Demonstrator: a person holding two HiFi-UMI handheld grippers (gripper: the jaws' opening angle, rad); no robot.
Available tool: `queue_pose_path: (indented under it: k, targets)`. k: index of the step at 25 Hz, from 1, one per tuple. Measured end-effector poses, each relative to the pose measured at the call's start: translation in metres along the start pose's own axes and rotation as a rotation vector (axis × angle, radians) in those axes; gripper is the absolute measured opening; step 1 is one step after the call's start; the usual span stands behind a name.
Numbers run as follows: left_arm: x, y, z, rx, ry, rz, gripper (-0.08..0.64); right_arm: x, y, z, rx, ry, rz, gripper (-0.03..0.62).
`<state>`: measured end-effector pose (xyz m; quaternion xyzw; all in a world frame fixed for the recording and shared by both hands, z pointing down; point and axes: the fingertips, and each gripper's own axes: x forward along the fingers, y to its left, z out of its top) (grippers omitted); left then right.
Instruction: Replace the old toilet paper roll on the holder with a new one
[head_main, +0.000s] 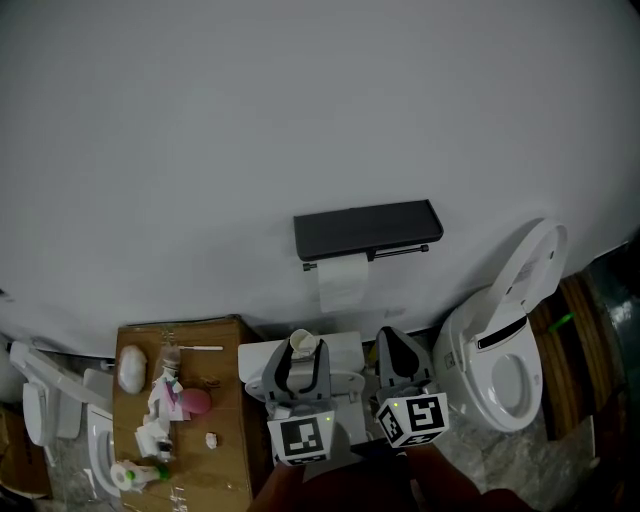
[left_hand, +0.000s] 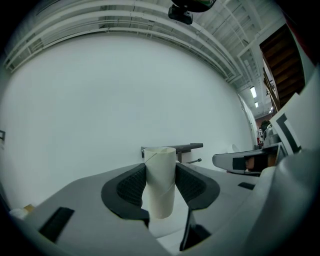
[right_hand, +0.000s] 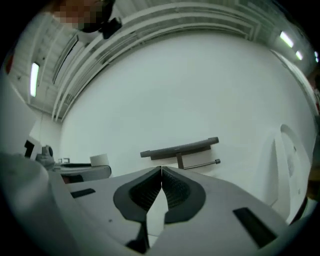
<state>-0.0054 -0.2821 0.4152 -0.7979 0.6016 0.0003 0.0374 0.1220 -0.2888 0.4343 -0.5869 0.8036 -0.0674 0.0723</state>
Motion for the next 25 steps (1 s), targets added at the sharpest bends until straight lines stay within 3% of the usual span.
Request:
queue_pose_path:
  k: [5,19,25]
  targets:
    - [-0.001,0.002,0.001,0.016,-0.004,0.003,0.198,0.001,0.011,0.003,-0.122,-0.003,0.004,0.018]
    - [-0.007,0.009,0.001,0.029,-0.001,0.008,0.198,0.006,0.016,-0.004,-0.179,0.047,-0.006,0.018]
    - [-0.014,0.013,-0.011,0.055,0.049,0.013,0.198,0.004,0.021,-0.005,-0.183,0.064,-0.002,0.018]
